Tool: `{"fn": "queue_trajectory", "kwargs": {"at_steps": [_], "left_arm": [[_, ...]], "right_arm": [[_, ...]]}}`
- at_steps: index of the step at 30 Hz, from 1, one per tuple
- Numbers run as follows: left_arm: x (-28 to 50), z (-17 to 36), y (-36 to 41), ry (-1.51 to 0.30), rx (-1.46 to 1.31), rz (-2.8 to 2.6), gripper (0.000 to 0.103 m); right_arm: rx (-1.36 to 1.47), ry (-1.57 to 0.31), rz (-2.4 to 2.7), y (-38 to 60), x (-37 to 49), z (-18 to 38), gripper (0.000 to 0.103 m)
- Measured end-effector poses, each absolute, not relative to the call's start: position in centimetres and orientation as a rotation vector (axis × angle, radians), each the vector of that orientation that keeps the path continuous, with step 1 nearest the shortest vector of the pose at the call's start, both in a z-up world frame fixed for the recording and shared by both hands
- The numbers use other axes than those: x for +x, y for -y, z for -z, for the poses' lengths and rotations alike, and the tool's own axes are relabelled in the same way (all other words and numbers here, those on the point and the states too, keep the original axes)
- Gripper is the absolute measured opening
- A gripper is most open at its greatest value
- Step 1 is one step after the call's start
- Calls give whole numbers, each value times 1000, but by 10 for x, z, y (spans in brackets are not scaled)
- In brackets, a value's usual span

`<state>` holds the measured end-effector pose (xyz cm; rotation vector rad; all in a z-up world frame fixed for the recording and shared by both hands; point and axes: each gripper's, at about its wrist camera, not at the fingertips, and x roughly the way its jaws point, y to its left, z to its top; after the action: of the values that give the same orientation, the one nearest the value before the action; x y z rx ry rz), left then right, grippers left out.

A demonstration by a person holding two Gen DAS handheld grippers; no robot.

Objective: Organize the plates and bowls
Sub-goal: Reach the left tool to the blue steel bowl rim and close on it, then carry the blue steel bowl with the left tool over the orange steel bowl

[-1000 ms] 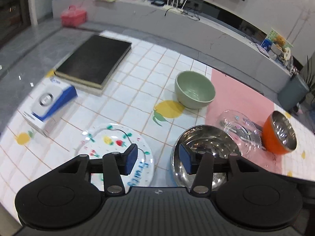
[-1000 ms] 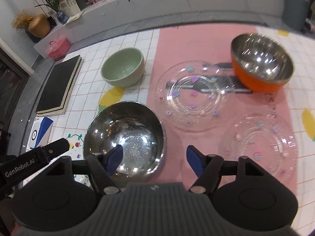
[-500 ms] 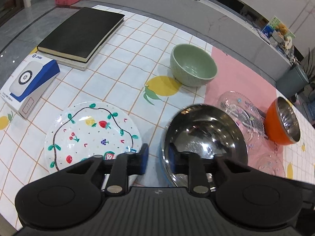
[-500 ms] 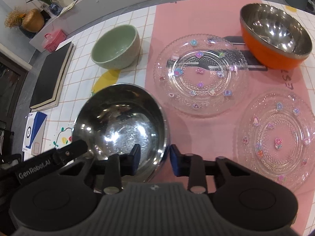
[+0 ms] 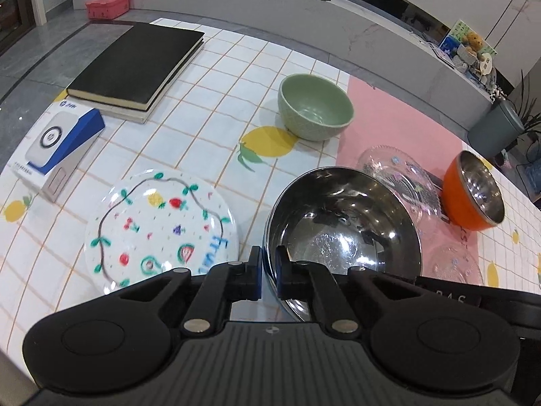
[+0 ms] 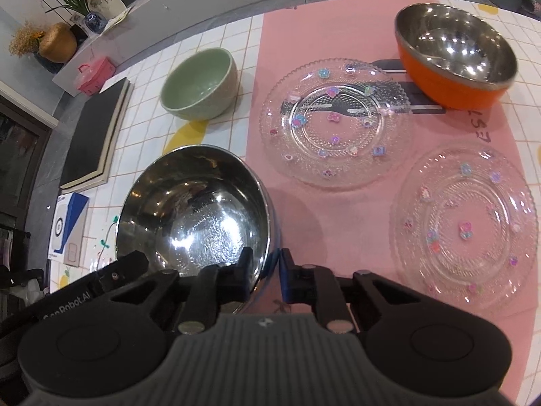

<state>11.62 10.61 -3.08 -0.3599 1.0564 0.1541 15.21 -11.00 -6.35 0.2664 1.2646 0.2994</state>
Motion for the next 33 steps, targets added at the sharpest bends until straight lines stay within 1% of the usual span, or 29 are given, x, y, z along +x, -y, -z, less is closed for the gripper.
{"fn": "queue_trajectory", "kwargs": {"at_steps": [9, 20, 25, 33], "left_arm": [[61, 14, -99, -1067, -406, -157, 8], [10, 28, -92, -1134, -425, -134, 8], [2, 38, -93, -1161, -444, -132, 8], [-1, 46, -95, -1158, -459, -139, 7]], "right_arm": [[311, -1303, -338, 133, 95, 51, 15], [266, -1375, -338, 142, 39, 57, 16], [265, -1405, -328, 144, 29, 67, 16], [247, -1397, -328, 142, 28, 71, 16]]}}
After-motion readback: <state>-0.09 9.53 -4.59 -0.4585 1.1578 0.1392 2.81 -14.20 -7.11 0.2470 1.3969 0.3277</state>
